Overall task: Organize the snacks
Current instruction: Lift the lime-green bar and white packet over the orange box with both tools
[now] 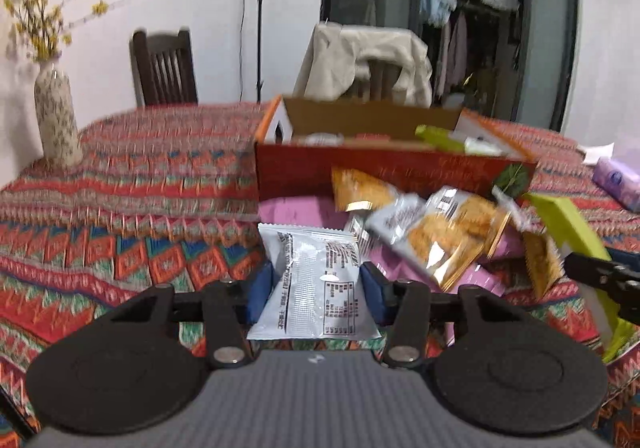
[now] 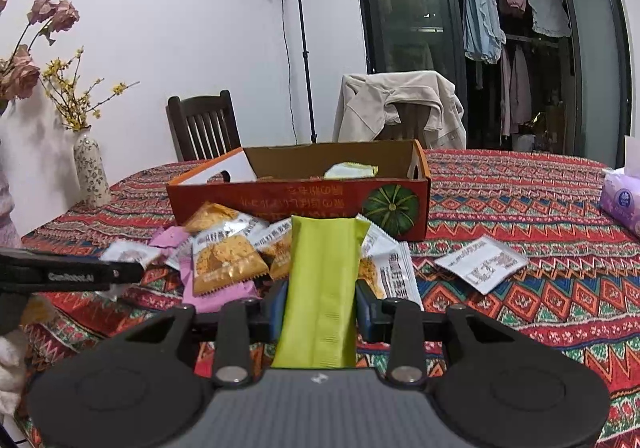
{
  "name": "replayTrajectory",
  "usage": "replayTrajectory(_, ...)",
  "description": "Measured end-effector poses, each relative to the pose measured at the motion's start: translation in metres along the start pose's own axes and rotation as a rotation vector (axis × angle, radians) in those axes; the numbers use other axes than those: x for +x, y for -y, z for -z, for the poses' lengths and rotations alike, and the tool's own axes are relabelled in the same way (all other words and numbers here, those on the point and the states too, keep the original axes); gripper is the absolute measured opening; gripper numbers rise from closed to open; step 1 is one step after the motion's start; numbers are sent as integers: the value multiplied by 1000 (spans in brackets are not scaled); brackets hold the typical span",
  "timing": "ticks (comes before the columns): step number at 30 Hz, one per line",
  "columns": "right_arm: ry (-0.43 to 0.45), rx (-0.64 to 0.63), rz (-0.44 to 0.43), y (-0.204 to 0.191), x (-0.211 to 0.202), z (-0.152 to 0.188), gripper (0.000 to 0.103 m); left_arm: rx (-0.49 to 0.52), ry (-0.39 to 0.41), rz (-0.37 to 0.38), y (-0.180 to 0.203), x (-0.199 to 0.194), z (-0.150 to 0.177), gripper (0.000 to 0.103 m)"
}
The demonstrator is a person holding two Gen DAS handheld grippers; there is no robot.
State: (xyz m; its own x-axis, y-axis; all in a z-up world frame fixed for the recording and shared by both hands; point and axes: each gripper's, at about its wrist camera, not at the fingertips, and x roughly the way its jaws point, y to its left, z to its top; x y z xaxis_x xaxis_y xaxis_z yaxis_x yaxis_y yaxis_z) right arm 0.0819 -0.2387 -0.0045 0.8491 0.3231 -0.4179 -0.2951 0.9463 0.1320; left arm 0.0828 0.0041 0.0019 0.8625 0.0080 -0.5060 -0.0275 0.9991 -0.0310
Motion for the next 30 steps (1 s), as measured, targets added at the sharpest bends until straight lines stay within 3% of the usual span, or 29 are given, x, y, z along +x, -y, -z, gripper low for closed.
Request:
replayTrajectory(14, 141, -33, 6, -15, 15, -58, 34, 62, 300, 67, 23, -10, -59, 50)
replayTrajectory(21, 183, -44, 14, -16, 37, -98, 34, 66, 356, 81, 35, 5, -90, 50)
replayTrajectory(30, 163, -40, 45, -10, 92, -139, 34, 34, 362, 77, 38, 47, -129, 50)
